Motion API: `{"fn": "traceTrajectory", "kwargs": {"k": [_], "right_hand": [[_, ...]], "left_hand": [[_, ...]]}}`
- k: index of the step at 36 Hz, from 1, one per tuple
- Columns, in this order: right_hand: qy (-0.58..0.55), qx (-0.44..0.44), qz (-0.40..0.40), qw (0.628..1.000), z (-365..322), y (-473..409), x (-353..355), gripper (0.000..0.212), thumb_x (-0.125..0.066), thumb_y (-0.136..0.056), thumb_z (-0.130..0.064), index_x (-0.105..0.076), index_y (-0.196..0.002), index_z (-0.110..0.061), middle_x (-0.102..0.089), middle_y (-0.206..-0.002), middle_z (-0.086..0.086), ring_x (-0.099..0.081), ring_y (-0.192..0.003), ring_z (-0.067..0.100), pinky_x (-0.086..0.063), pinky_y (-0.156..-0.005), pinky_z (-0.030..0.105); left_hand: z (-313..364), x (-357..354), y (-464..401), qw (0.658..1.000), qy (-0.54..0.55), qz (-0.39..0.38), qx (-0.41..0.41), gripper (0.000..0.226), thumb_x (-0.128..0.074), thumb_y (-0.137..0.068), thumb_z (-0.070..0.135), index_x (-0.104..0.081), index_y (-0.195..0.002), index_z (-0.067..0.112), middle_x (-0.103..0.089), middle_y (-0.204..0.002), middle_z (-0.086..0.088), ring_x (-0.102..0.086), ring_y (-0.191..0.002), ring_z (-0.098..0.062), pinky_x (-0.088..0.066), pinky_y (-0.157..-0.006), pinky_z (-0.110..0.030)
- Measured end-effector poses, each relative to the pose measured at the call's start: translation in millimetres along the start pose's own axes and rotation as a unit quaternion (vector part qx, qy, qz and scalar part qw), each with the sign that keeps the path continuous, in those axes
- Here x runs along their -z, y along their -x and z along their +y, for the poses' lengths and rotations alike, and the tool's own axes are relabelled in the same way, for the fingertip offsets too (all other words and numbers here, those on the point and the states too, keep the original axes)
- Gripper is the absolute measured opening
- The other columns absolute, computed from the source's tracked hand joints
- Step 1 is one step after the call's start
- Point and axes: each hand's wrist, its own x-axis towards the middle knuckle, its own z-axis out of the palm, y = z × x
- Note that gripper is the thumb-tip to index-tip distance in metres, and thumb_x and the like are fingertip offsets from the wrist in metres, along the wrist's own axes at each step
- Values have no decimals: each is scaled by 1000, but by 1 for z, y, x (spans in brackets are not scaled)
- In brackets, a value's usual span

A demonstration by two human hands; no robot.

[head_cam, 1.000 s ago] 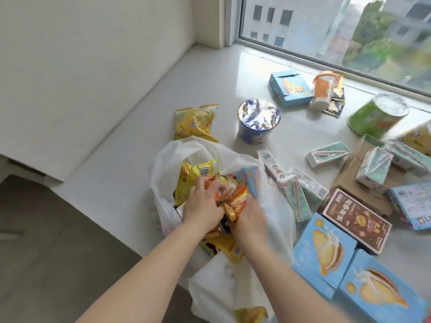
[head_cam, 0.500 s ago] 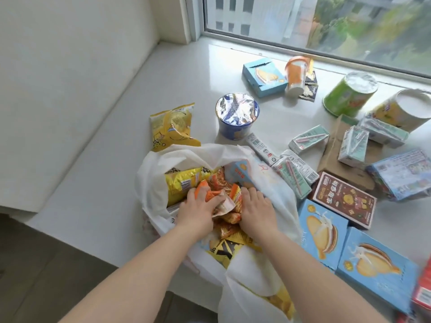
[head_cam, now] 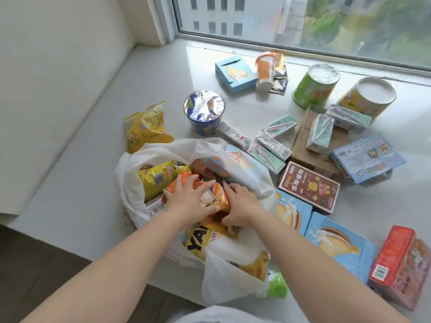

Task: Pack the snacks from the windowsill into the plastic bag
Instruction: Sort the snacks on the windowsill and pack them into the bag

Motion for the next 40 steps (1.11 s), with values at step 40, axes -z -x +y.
{"fn": "traceTrajectory", "kwargs": {"k": [40], "right_hand": [[-17,-206,141,968,199,-203,218,34,-44,-91,-20,-57,-122,-17,-49,-127,5,-52,-114,26,-47,-85,36]], "left_hand": [[157,132,-338,992,33,95,-81,46,-48,-92,24,-41,-137,22,-37,-138,-5,-38,-127,-24,-40,-95,-38]]}}
